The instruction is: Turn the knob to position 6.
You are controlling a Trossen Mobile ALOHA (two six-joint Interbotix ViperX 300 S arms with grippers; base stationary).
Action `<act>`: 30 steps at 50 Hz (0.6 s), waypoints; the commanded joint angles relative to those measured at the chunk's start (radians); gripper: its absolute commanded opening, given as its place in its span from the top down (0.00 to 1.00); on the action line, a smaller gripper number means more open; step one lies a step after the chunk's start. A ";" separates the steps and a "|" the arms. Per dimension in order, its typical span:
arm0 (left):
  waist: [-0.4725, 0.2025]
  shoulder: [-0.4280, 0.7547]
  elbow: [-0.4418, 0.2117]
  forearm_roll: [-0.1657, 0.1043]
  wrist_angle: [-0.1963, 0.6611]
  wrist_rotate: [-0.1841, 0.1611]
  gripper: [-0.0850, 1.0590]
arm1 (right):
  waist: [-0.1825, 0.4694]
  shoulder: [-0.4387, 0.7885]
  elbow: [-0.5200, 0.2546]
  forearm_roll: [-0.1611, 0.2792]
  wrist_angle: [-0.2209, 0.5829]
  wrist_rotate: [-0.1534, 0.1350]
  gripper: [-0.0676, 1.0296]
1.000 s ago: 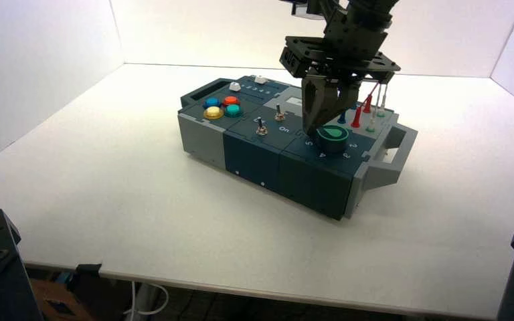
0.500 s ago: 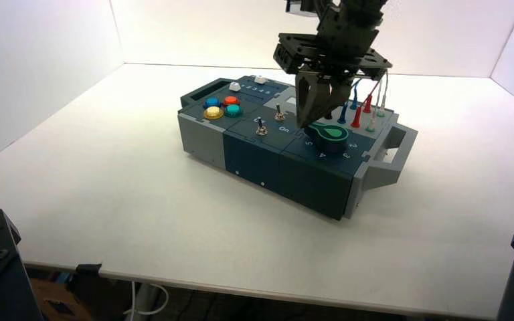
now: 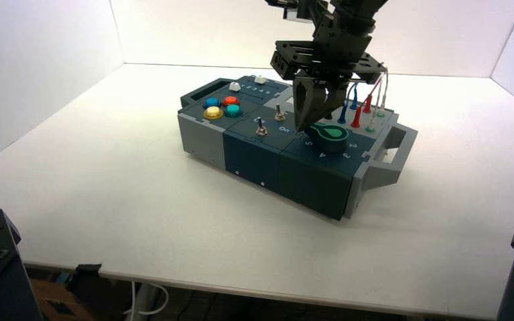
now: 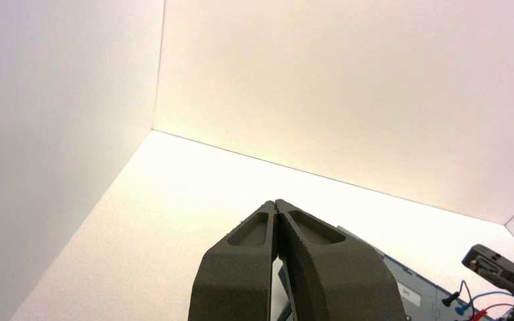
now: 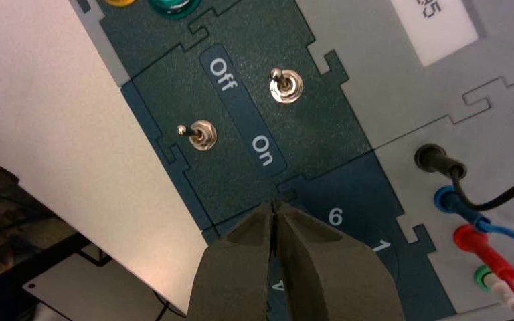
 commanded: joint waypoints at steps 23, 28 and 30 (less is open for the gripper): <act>-0.003 0.012 -0.012 0.002 -0.011 0.000 0.95 | -0.026 0.009 -0.034 -0.012 -0.006 -0.002 0.96; -0.003 0.012 -0.012 0.002 -0.012 0.000 0.95 | -0.026 0.009 -0.040 -0.012 -0.005 -0.002 0.96; -0.003 0.012 -0.012 0.002 -0.011 -0.002 0.95 | -0.026 0.009 -0.041 -0.014 -0.006 -0.002 0.96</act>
